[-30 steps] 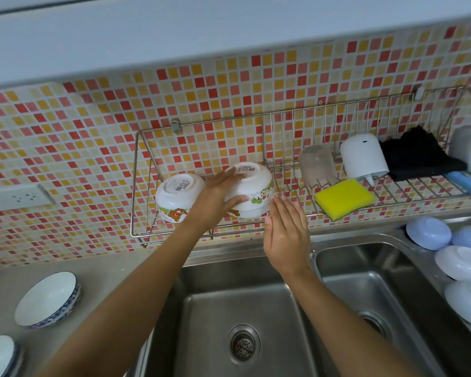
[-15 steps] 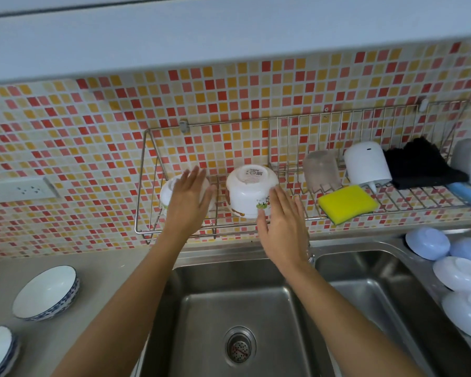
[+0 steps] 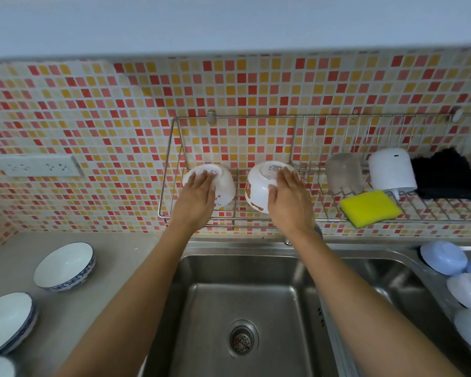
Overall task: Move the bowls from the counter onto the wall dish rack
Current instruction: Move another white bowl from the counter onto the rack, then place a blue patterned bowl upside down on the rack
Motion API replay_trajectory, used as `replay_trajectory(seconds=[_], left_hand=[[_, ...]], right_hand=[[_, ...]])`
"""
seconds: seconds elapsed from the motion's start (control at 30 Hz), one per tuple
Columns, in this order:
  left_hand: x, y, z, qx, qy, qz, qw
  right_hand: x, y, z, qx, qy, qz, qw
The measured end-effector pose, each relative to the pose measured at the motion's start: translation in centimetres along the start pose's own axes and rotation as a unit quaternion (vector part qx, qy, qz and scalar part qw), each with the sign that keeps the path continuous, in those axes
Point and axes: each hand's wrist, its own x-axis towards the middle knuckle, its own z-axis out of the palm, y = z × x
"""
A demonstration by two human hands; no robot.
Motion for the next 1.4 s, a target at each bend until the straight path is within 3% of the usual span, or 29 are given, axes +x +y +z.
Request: replay_trajectory(seconds=[0.37, 0.57, 0.63, 0.77, 0.97, 1.17, 1.4], left_hand=[[-5.6, 0.5, 0.5, 0.107, 0.052, -0.005, 0.993], [-11.4, -1.4, 0.8, 0.069, 0.041, 0.025, 0.996], [-14.5, -3.2, 1.0, 0.048, 0.01, -0.002, 0.999], [-20.6, -9.8, -0.4, 0.056, -0.042, -0.119, 0.99], [-28.8, -21.7, -6.2, 0.08, 0.011, -0.265, 0.961], [-37.7, -31.7, -10.2, 0.024, 0.099, -0.451, 0.886], [-42.8, -35.6, -9.7, -0.131, 0.065, -0.579, 0.802]], right_hand=[[-7.8, -0.6, 2.9, -0.04, 0.097, -0.006, 0.994], [-10.9, -4.7, 4.7, 0.077, 0.082, 0.028, 0.993], [-12.9, -7.2, 6.1, 0.107, 0.048, 0.006, 0.993], [-17.6, -12.9, 11.0, 0.118, -0.114, -0.054, 0.985], [-22.0, -24.1, 16.5, 0.21, -0.299, -0.088, 0.927], [-25.8, -36.5, 20.3, 0.221, -0.451, -0.104, 0.858], [-29.3, -41.9, 23.7, 0.193, -0.523, -0.061, 0.828]])
